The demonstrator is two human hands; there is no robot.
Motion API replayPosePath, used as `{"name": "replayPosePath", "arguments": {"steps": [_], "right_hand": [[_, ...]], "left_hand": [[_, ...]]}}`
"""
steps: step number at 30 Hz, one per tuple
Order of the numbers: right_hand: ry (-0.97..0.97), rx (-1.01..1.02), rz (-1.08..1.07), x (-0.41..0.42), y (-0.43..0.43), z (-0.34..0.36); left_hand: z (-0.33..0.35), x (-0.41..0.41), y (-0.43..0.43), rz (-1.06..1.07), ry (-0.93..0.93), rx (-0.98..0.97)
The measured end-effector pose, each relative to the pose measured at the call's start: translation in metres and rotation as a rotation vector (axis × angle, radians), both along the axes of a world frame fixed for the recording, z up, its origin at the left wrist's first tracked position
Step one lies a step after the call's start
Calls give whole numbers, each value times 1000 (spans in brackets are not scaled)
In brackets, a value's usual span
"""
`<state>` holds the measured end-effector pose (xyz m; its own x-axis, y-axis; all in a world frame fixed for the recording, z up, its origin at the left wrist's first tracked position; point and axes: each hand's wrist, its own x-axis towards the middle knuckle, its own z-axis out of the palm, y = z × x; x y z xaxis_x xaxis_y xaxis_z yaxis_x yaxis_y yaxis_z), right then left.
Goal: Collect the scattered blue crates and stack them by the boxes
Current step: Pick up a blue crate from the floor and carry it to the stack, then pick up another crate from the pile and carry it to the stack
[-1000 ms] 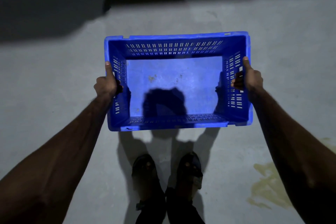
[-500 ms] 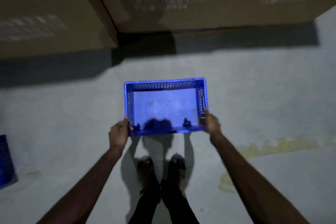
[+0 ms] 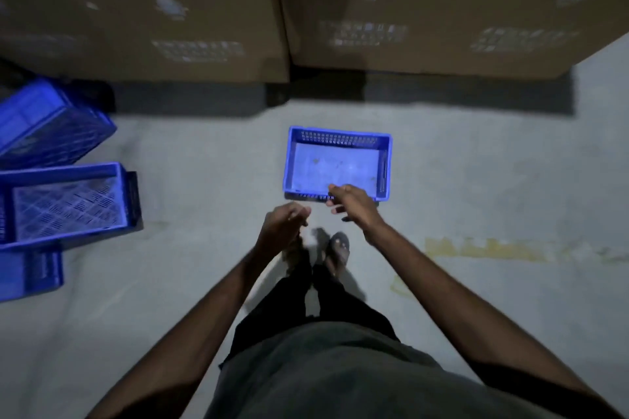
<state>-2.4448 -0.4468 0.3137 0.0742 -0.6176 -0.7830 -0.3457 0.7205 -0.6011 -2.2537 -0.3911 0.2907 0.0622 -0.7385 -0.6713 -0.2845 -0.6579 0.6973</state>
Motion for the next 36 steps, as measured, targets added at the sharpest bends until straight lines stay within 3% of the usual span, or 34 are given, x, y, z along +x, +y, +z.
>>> {"name": "replayPosePath", "arguments": {"steps": [7,15,32,36], "right_hand": [[-33,52,55,43,56,18],[-22,-6,269,151,112,18],[-61,-34,771,569,305,41],[-62,-6,897,658,356,44]], "left_hand": [[34,34,76,298,35,-38],[50,116,166,532,89,-140],[47,469,432,1040,-44,-249],[37,534,482,1146,-76,-196]]}}
